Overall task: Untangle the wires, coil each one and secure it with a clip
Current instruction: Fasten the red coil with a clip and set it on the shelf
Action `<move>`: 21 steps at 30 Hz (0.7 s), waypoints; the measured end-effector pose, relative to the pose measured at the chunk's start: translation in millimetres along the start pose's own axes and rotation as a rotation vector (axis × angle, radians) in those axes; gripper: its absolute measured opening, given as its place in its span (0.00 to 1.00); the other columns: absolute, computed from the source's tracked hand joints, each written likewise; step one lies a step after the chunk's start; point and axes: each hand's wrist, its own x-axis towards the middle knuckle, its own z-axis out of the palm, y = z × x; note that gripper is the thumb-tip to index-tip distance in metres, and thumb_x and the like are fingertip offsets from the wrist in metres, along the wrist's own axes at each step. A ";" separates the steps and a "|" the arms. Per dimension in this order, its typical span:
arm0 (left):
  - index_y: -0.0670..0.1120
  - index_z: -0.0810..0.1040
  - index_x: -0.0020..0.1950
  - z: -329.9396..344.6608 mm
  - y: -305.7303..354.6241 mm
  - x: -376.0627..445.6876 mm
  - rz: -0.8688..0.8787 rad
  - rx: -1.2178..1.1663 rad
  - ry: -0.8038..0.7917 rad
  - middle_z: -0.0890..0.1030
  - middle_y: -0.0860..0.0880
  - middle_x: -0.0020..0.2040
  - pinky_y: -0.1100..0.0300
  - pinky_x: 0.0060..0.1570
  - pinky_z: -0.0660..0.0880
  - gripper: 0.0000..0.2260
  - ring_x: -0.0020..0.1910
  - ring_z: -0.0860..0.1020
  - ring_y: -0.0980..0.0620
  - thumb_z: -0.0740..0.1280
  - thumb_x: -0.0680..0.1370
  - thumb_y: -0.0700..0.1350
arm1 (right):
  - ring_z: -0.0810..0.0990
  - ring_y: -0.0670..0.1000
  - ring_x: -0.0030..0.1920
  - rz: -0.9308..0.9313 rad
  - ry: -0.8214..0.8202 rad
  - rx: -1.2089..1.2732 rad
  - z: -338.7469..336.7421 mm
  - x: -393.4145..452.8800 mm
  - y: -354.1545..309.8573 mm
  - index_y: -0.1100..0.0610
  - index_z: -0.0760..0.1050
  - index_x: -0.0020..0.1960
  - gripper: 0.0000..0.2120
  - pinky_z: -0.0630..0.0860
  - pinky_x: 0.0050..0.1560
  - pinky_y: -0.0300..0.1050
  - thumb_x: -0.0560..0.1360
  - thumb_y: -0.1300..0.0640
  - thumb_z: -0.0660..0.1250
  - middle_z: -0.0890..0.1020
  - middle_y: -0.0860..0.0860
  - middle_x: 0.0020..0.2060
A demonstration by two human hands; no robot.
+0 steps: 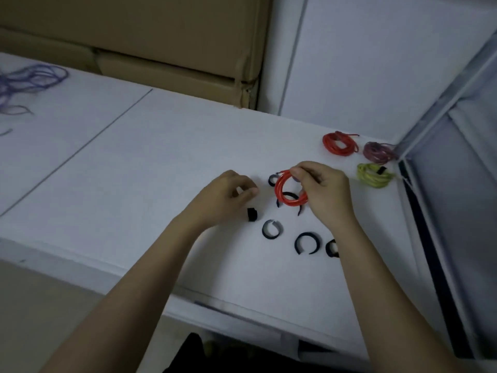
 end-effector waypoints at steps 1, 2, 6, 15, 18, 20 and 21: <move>0.51 0.80 0.57 -1.3 1.9 -8.0 -0.045 -0.021 -0.031 0.76 0.52 0.52 0.62 0.51 0.72 0.10 0.49 0.76 0.54 0.62 0.80 0.51 | 0.76 0.58 0.37 -0.009 -0.027 0.012 2.0 0.8 -0.3 0.50 0.79 0.38 0.09 0.75 0.40 0.49 0.77 0.57 0.67 0.80 0.57 0.34; 0.51 0.79 0.60 -1.4 1.9 -14.5 -0.080 -0.026 -0.062 0.75 0.53 0.54 0.63 0.51 0.72 0.11 0.50 0.76 0.55 0.63 0.80 0.51 | 0.76 0.57 0.36 -0.017 -0.062 0.017 4.5 1.2 -1.2 0.52 0.79 0.39 0.08 0.74 0.39 0.48 0.77 0.56 0.67 0.80 0.55 0.34; 0.51 0.76 0.66 7.2 -2.1 -27.3 -0.060 0.048 -0.096 0.75 0.51 0.58 0.75 0.48 0.68 0.17 0.52 0.74 0.57 0.70 0.77 0.47 | 0.77 0.45 0.33 -0.031 -0.142 0.035 12.6 4.0 -5.3 0.56 0.81 0.41 0.07 0.75 0.39 0.42 0.77 0.56 0.68 0.81 0.46 0.32; 0.53 0.84 0.50 6.3 4.1 -6.6 -0.080 -0.273 0.090 0.84 0.57 0.46 0.64 0.49 0.74 0.04 0.45 0.79 0.57 0.70 0.77 0.47 | 0.77 0.44 0.33 0.043 -0.052 0.295 2.4 17.2 -5.7 0.49 0.80 0.43 0.06 0.76 0.43 0.42 0.77 0.57 0.67 0.79 0.44 0.27; 0.50 0.83 0.51 8.1 12.5 12.2 -0.080 -0.512 0.133 0.84 0.54 0.46 0.62 0.47 0.76 0.05 0.44 0.80 0.55 0.68 0.78 0.45 | 0.78 0.47 0.33 0.096 -0.052 0.403 -2.5 25.0 -1.0 0.53 0.80 0.46 0.05 0.78 0.45 0.50 0.78 0.58 0.66 0.78 0.46 0.29; 0.50 0.82 0.52 12.2 17.3 27.4 -0.085 -0.615 0.137 0.84 0.53 0.47 0.64 0.46 0.78 0.06 0.44 0.81 0.55 0.66 0.79 0.43 | 0.79 0.47 0.33 0.108 -0.060 0.420 -0.9 29.0 1.7 0.53 0.80 0.46 0.05 0.79 0.44 0.48 0.78 0.58 0.65 0.81 0.48 0.35; 0.49 0.81 0.53 15.0 18.2 35.1 -0.082 -0.651 0.135 0.84 0.51 0.47 0.63 0.46 0.77 0.06 0.45 0.81 0.55 0.66 0.79 0.42 | 0.80 0.48 0.34 0.108 -0.060 0.423 0.8 30.4 3.3 0.52 0.79 0.46 0.05 0.79 0.43 0.46 0.78 0.58 0.65 0.82 0.48 0.38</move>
